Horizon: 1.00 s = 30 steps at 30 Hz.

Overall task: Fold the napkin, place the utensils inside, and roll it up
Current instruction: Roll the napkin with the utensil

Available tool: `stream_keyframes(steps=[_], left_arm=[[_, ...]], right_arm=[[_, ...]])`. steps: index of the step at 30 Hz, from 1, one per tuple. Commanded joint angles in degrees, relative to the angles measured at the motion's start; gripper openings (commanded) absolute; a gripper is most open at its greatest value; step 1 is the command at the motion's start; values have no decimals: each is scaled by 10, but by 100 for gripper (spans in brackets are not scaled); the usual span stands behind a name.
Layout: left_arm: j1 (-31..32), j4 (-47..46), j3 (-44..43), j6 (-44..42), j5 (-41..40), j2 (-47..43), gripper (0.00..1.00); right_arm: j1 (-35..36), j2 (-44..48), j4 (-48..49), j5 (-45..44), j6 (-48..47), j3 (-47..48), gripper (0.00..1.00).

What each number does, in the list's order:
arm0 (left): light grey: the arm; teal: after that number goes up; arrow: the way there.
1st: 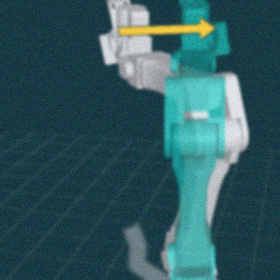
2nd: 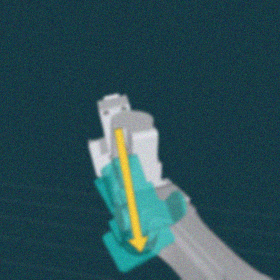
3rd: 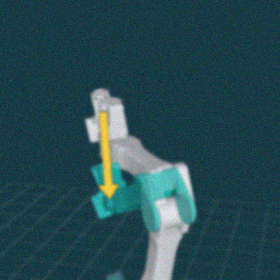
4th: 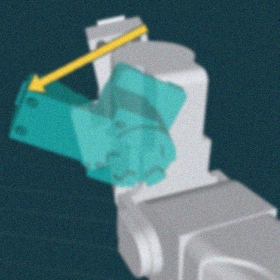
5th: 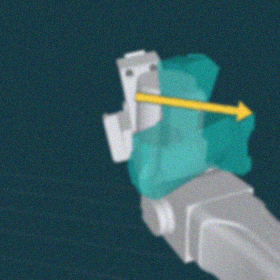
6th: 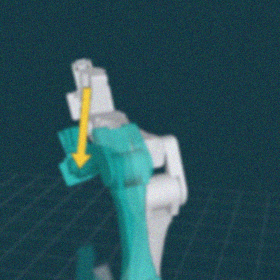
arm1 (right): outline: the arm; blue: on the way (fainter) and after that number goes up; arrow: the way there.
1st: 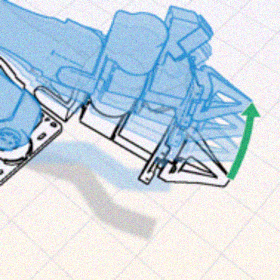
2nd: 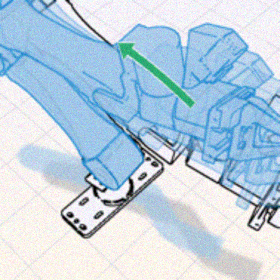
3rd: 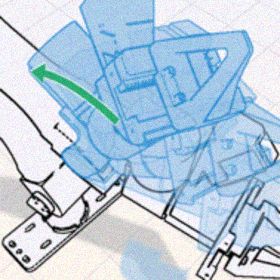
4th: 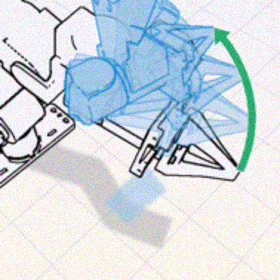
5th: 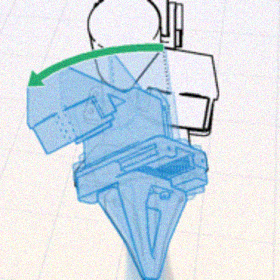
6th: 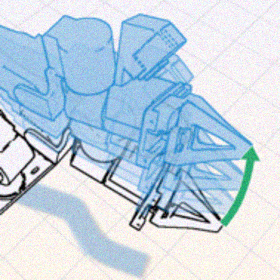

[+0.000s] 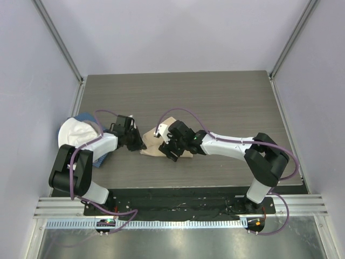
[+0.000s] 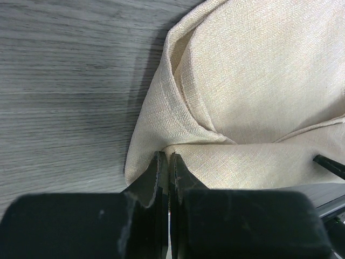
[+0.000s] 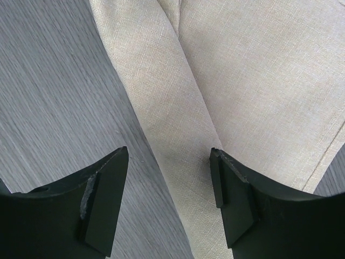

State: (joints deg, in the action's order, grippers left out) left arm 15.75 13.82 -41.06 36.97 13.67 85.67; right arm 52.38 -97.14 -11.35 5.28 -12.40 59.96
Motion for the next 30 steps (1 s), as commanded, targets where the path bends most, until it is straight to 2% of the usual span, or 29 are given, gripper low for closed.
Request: stream_keyframes(steps=[1, 11, 25, 30], left_arm=[[-1, 13, -16, -10, 7, 4, 0], [-1, 21, -22, -11, 8, 6, 0], [-1, 47, -46, -12, 2, 31, 0], [-1, 75, -63, -18, 3, 49, 0]], right_arm=[[7, 6, -2, -20, -17, -6, 70], [7, 4, -7, -50, 4, -33, 67], [4, -32, -30, -36, 42, -44, 60], [6, -30, -30, -38, 41, -28, 62]])
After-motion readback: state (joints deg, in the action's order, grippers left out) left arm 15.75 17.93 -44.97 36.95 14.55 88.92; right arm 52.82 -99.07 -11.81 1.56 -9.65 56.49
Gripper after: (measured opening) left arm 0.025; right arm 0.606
